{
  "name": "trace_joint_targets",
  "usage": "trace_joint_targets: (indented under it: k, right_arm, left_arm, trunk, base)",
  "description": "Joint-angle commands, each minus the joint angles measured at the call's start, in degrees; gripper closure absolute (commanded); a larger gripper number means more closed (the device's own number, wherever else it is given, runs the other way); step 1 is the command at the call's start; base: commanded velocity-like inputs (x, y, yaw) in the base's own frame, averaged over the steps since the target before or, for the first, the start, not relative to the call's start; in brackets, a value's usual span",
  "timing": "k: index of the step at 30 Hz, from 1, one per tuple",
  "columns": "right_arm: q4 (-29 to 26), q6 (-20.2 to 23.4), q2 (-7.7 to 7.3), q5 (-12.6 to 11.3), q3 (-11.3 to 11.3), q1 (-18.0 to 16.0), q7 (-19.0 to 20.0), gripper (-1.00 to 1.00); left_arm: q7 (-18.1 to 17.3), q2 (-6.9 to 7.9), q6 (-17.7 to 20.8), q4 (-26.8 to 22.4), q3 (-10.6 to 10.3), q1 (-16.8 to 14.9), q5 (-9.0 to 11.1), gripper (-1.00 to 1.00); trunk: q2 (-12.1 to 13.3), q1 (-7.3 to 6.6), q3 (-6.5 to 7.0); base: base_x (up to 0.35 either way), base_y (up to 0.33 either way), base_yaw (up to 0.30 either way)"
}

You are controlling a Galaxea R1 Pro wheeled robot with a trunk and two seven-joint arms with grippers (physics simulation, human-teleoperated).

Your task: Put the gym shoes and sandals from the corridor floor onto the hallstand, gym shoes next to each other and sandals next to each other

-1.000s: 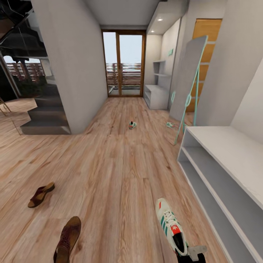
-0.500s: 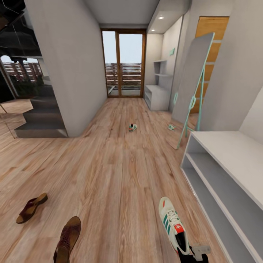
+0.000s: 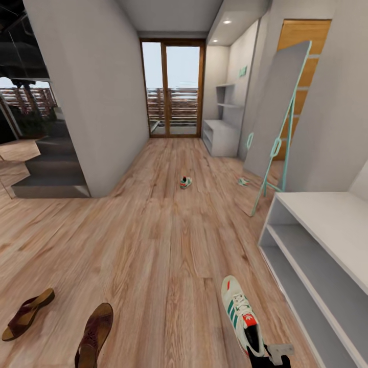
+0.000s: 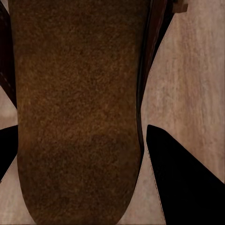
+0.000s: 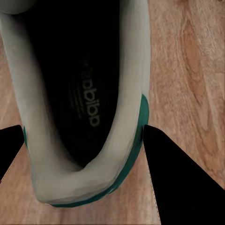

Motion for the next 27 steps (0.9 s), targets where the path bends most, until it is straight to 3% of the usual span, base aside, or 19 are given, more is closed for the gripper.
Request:
trace_joint_targets:
  k: [1, 13, 21, 27]
  right_arm:
    - [0.04, -0.16, -0.02, -0.54, 0.41, -0.04, 0.17, 1.0]
    - [0.04, -0.16, -0.02, -0.55, 0.41, -0.04, 0.03, 1.0]
    - [0.04, -0.16, -0.02, -0.57, 0.41, -0.04, 0.02, 1.0]
    - [0.06, -0.2, -0.02, -0.57, 0.4, -0.04, 0.02, 1.0]
  left_arm:
    - [0.21, -0.02, -0.15, 0.03, 0.15, -0.04, -0.49, 1.0]
    - [0.21, 0.06, -0.17, 0.03, 0.15, -0.04, -0.42, 1.0]
    - [0.17, 0.07, -0.15, 0.03, 0.15, -0.04, -0.42, 1.0]
    - [0.17, 0.16, -0.21, 0.05, 0.15, -0.04, -0.42, 1.0]
  trunk:
    - [-0.02, 0.02, -0.05]
    - [-0.02, 0.02, -0.05]
    - [-0.02, 0.02, -0.05]
    - [-0.02, 0.02, -0.05]
  base:
    - [0.333, 0.075, 0.0]
    - [0.333, 0.104, 0.007]
    - [0.333, 0.107, 0.204]
    - [0.333, 0.107, 0.034]
